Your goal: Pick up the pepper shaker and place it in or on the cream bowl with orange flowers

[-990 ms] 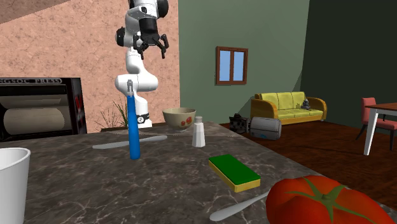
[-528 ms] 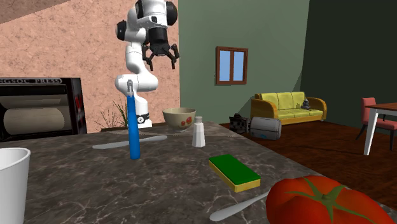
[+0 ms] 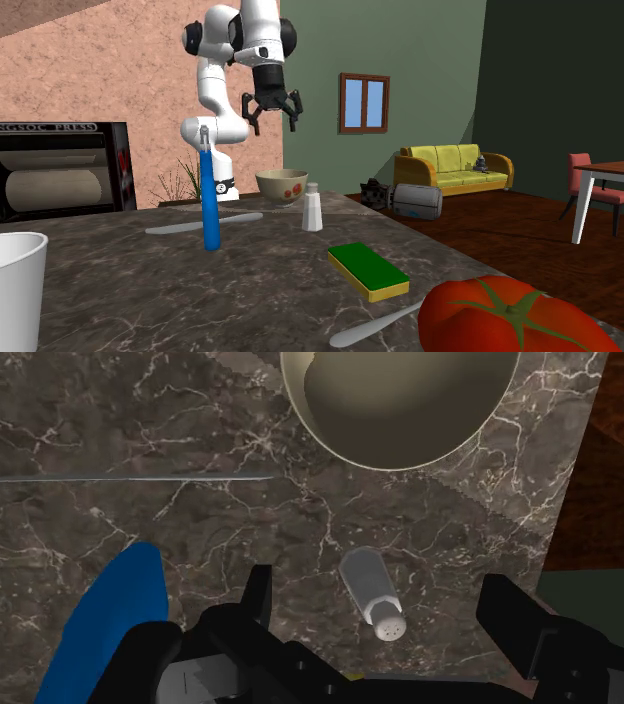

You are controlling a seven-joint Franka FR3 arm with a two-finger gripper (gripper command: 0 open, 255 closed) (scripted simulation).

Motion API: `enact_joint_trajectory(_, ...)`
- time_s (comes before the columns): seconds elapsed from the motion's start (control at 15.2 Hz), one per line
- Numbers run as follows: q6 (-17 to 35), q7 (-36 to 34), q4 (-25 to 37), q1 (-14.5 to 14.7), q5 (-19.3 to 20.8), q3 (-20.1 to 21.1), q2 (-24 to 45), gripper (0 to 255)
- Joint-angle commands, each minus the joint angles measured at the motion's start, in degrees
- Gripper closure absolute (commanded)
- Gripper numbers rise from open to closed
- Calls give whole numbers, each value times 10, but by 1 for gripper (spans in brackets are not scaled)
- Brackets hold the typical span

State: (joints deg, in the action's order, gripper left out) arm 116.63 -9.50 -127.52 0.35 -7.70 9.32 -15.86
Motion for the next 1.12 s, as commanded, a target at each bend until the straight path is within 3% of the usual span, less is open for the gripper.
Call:
enact_joint_trajectory(0.0, 25, -14, 23, 0, 6, 9, 47, 0)
enact_joint_trajectory(0.66, 95, -79, 163, 13, 54, 25, 262, 0)
enact_joint_trajectory(1.06, 135, -83, 148, 17, 59, 25, 286, 0)
